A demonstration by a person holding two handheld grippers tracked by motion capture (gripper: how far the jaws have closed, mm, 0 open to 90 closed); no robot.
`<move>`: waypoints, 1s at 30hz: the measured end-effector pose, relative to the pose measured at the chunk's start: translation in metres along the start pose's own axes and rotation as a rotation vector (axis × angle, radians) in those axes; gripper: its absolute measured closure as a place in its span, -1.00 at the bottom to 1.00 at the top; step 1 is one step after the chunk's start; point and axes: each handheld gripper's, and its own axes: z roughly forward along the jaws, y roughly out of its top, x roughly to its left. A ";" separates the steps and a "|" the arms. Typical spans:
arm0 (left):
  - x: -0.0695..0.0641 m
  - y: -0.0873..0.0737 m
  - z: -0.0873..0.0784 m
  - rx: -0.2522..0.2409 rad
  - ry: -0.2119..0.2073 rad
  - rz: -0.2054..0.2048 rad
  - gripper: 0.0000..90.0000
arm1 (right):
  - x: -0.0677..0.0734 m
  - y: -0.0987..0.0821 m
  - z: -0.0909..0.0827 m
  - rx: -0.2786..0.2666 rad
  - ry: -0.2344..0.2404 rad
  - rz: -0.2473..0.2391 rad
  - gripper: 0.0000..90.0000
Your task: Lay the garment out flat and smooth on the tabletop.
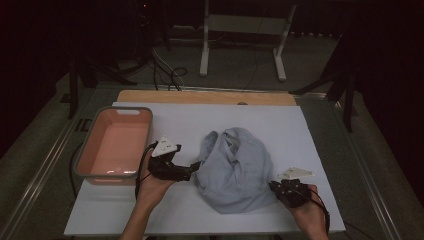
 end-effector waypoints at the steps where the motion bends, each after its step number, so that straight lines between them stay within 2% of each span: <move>1: -0.001 -0.001 0.001 0.006 -0.004 0.004 -0.77 | 0.000 0.000 0.000 0.000 0.000 0.000 0.89; 2: -0.004 -0.002 0.003 0.014 -0.008 0.011 -0.67 | -0.002 -0.001 0.000 -0.002 -0.002 0.004 0.89; 8: -0.010 -0.003 0.009 0.032 -0.010 0.031 -0.56 | -0.002 -0.001 0.000 -0.003 0.000 0.011 0.89; 11: -0.011 -0.005 0.011 0.044 -0.016 0.028 -0.41 | -0.002 -0.001 0.000 -0.004 0.001 0.012 0.89; 13: -0.011 -0.008 0.014 0.053 -0.042 0.014 -0.31 | -0.002 -0.001 0.000 -0.005 0.002 0.014 0.89; 17: -0.010 -0.009 0.016 0.056 -0.053 0.008 -0.24 | -0.002 -0.001 -0.001 -0.004 0.001 0.015 0.89; 18: -0.010 -0.011 0.018 0.064 -0.074 0.002 -0.20 | -0.002 -0.001 -0.001 -0.004 -0.001 0.013 0.89; 19: -0.010 -0.011 0.018 0.064 -0.074 0.002 -0.18 | -0.002 -0.001 -0.001 -0.004 -0.001 0.013 0.89; 21: -0.011 -0.013 0.022 0.089 -0.100 -0.001 -0.12 | -0.002 -0.001 -0.001 -0.004 0.000 0.013 0.89; 27: -0.010 -0.017 0.030 0.139 -0.143 -0.012 0.01 | -0.002 -0.001 -0.001 -0.006 -0.006 0.012 0.89; 30: -0.011 -0.018 0.032 0.164 -0.149 -0.003 0.32 | -0.003 -0.001 -0.001 -0.007 -0.006 0.013 0.89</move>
